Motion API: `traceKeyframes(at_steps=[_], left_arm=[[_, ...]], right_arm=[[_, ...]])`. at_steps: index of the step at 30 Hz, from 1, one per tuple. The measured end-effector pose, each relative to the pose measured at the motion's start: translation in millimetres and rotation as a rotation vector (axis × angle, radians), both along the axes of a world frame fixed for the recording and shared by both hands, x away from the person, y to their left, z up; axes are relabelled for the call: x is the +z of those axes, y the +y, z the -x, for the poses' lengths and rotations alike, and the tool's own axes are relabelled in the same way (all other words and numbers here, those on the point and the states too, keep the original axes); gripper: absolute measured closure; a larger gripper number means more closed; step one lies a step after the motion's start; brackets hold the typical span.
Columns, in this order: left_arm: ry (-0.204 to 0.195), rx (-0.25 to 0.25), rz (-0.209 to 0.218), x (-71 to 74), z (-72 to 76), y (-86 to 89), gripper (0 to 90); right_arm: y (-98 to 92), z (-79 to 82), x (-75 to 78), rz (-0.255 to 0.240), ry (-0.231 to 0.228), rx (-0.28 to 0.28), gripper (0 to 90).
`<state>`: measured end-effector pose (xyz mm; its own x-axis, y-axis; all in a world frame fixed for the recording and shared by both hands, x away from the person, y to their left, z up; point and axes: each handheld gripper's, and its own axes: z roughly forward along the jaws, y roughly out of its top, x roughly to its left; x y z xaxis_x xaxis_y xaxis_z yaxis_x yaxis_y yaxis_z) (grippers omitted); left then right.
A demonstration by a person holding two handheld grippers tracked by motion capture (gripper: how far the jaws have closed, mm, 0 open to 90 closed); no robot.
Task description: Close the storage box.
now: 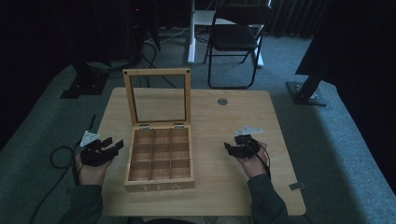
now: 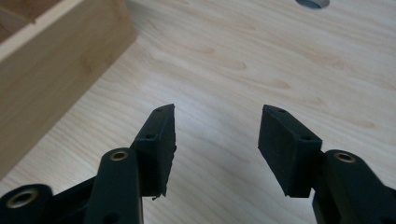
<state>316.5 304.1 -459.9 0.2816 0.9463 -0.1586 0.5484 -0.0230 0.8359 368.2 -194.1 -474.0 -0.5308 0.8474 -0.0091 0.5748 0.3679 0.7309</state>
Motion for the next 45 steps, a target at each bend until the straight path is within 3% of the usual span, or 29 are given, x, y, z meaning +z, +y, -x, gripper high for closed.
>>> traceKeyframes(at_steps=[6, 19, 27, 45], left_arm=[[-0.002, -0.017, 0.002, 0.0, -2.4, -5.1, 46.2], [-0.003, -0.035, -0.068, 4.9, -8.9, -12.8, 47.3], [-0.007, -0.031, -0.069, 8.1, -13.0, -12.5, 47.1], [0.000, -0.037, -0.078, 10.1, -26.4, -12.6, 47.1]], right_arm=[[10.0, -6.2, 5.5, 0.000, -0.012, 0.008, 45.7], [37.4, -15.6, 16.0, 0.021, -0.048, 0.056, 48.1], [53.1, -23.9, 21.6, 0.036, -0.068, 0.085, 48.7], [73.3, -48.4, 43.9, -0.009, -0.108, 0.100, 48.6]])
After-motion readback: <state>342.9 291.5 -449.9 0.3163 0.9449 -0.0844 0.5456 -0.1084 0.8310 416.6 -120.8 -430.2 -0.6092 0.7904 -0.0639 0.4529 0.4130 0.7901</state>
